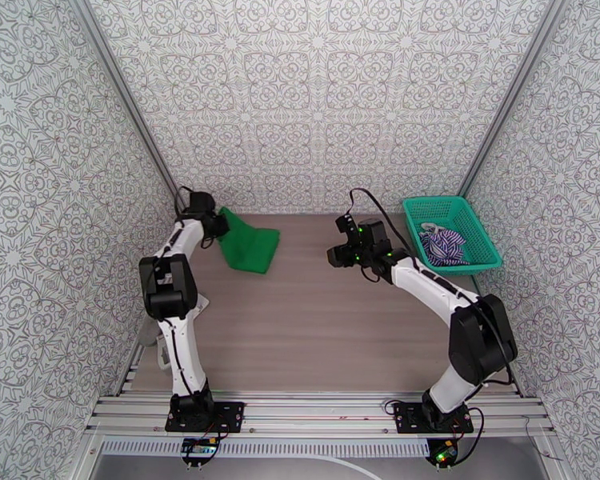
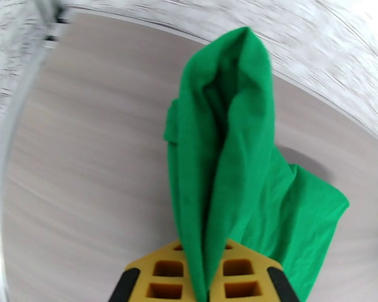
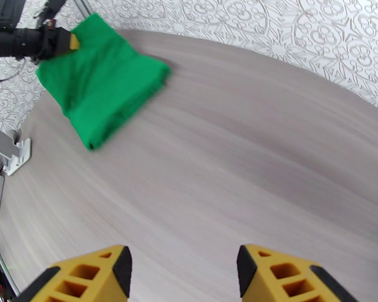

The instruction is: Fold and stack the mixed laundry pile

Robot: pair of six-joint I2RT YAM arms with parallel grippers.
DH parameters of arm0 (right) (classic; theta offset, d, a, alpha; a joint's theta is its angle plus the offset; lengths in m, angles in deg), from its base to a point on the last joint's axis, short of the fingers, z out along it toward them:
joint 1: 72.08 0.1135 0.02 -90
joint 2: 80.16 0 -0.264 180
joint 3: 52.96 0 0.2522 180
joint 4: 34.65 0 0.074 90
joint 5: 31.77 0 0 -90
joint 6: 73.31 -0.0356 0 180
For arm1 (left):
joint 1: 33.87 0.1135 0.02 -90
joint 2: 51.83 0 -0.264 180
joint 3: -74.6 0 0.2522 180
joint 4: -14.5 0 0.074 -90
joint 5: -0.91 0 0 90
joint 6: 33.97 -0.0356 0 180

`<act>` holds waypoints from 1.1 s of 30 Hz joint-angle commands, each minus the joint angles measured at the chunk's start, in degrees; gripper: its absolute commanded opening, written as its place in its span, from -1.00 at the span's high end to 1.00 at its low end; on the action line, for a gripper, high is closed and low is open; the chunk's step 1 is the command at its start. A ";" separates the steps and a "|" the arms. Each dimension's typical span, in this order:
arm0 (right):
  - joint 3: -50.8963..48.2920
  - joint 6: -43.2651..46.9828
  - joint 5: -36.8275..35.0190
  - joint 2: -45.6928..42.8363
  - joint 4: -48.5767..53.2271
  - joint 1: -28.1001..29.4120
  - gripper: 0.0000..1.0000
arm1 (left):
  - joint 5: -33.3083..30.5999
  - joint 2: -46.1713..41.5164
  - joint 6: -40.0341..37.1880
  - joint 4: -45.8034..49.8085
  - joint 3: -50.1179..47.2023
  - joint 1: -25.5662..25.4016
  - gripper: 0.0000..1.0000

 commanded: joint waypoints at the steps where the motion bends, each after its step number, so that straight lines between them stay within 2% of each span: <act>1: 2.50 0.04 -1.14 2.26 1.58 -0.49 -0.20 | 0.43 3.22 -3.20 0.77 5.30 3.06 1.00; 7: 4.36 0.47 -1.41 4.49 2.65 -0.69 -0.20 | 1.52 8.25 -3.69 3.75 13.32 7.38 1.00; 9: 4.97 0.55 -1.43 5.10 2.94 -0.68 -0.20 | -0.79 8.99 -3.14 5.57 14.67 8.12 1.00; 10: 5.15 0.53 -1.37 5.37 3.02 -0.69 -0.20 | -1.86 9.23 -2.74 6.56 15.20 8.33 0.89; 12: 5.84 0.53 -1.17 5.97 3.40 -0.78 -0.20 | -6.01 9.19 -1.14 9.12 16.58 8.60 0.06; 14: 6.43 0.32 -0.75 6.13 3.77 -0.77 -0.20 | -8.49 8.68 -0.04 11.14 17.86 8.73 -0.19; 19: 6.29 -0.16 0.15 5.39 3.71 -0.76 -0.20 | -14.20 3.67 1.92 12.13 17.60 8.74 -0.43; 22: 5.75 -0.56 0.35 4.18 3.53 -0.87 -0.20 | -14.72 0.51 0.72 12.61 17.63 8.26 -0.45; 25: 5.04 -1.70 0.33 2.56 3.51 -1.46 -0.20 | -13.73 -2.68 -1.23 13.29 15.29 5.75 -0.31; 27: 4.72 -2.72 -0.09 1.31 4.09 -2.11 -0.21 | -9.93 -6.16 -1.39 10.82 9.63 3.42 -0.21; 30: 5.11 -3.75 -3.32 -1.63 7.39 -3.11 -0.21 | -3.45 -11.85 -0.52 2.36 -4.79 -0.84 -0.11; 33: 6.99 -3.63 -9.49 -5.43 13.66 -4.60 -0.22 | 2.49 -17.48 0.41 -5.06 -16.31 -5.15 -0.05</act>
